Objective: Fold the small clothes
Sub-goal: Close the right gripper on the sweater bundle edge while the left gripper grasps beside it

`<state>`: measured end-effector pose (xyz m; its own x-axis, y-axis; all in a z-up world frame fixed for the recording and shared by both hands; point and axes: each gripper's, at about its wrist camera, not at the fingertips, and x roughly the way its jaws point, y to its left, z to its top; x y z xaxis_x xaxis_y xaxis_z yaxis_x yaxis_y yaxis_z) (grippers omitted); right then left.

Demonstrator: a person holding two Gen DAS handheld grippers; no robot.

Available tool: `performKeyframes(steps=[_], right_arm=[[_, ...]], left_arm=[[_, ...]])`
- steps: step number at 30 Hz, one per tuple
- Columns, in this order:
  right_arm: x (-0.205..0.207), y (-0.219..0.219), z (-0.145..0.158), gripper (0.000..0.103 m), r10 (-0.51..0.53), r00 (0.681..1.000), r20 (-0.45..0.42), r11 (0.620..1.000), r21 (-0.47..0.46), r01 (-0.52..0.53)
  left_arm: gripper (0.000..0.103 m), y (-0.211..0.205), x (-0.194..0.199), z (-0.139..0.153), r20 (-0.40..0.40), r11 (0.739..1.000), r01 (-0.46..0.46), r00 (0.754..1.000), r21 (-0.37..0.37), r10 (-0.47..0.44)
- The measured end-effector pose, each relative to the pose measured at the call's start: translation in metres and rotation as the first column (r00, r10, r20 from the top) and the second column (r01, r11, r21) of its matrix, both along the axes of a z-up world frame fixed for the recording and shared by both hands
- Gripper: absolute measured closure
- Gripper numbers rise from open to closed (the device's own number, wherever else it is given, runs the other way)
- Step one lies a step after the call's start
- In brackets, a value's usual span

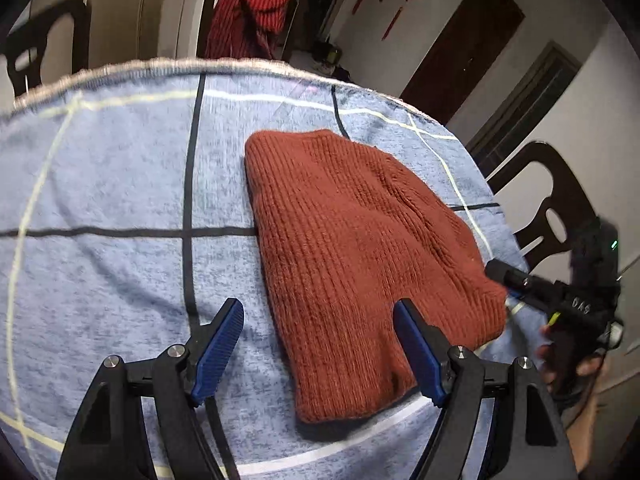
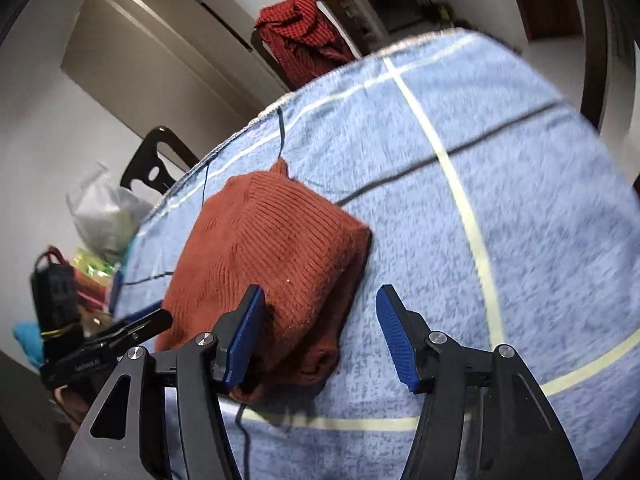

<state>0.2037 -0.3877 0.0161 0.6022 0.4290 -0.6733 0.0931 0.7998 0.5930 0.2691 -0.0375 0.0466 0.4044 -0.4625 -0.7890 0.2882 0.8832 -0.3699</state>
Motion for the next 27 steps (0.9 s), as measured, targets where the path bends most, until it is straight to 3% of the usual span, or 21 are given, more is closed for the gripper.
performKeyframes(steps=[3, 7, 12, 27], right_arm=[[0.003, -0.002, -0.004, 0.044, 0.014, 1.000, -0.013, 0.999, 0.053, -0.014], [0.008, -0.001, -0.008, 0.044, 0.040, 0.999, -0.025, 0.995, 0.092, -0.037], [0.016, 0.004, -0.013, 0.044, 0.071, 0.997, -0.028, 0.987, 0.147, -0.066], [0.033, 0.016, -0.014, 0.044, 0.115, 0.992, -0.041, 0.983, 0.146, -0.108]], left_arm=[[0.024, 0.002, 0.010, -0.004, -0.035, 1.000, -0.003, 0.999, -0.015, 0.003], [0.024, 0.007, 0.021, -0.013, -0.118, 0.993, -0.015, 0.993, -0.118, 0.001], [0.024, 0.006, 0.027, -0.020, -0.160, 0.988, -0.027, 0.987, -0.151, 0.003], [0.024, 0.004, 0.042, -0.025, -0.226, 0.969, -0.036, 0.974, -0.244, -0.021]])
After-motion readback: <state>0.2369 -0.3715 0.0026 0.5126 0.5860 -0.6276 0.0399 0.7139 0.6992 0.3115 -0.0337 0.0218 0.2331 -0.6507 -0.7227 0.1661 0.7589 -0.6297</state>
